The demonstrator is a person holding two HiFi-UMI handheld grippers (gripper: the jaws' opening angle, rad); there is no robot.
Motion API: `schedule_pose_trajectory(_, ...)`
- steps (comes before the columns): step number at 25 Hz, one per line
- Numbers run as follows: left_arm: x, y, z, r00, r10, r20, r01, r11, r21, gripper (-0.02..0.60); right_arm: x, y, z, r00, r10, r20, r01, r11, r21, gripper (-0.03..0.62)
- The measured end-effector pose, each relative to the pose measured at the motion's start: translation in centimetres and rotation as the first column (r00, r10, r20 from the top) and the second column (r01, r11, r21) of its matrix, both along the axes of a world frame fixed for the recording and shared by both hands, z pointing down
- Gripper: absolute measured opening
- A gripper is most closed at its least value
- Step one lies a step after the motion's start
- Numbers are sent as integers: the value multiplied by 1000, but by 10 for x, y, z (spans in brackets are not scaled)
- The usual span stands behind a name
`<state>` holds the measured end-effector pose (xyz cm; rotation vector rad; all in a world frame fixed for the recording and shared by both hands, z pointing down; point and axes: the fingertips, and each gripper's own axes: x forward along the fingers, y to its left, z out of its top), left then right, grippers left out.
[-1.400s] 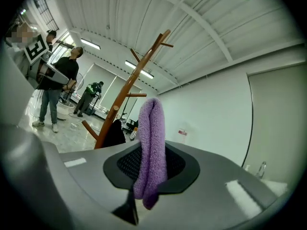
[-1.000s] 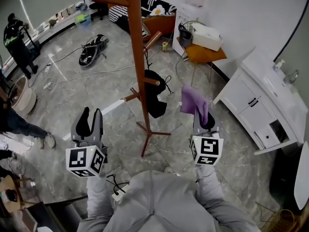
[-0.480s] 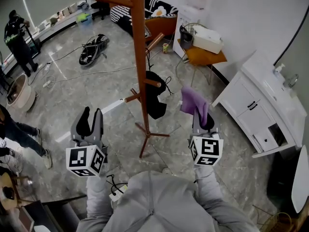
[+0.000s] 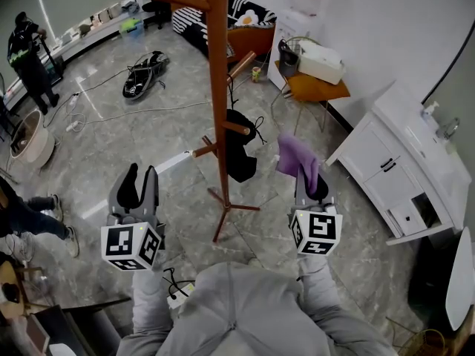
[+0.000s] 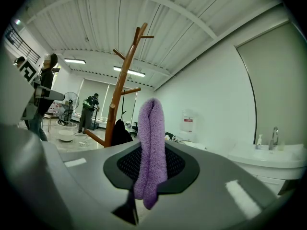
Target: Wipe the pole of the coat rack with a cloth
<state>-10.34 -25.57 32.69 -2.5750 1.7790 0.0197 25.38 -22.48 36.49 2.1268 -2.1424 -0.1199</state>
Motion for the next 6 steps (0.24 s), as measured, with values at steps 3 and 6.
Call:
schedule_pose_trajectory(3, -1, -1, 0, 1000, -3, 1, 3, 1000, 0, 163, 0, -2, 0, 1000, -1, 3, 1, 1000, 0, 55)
schedule_pose_trajectory(6, -3, -2, 1, 1000, -6, 1, 6, 1000, -1, 163, -1, -4, 0, 1000, -6, 11, 6, 1000, 0, 55)
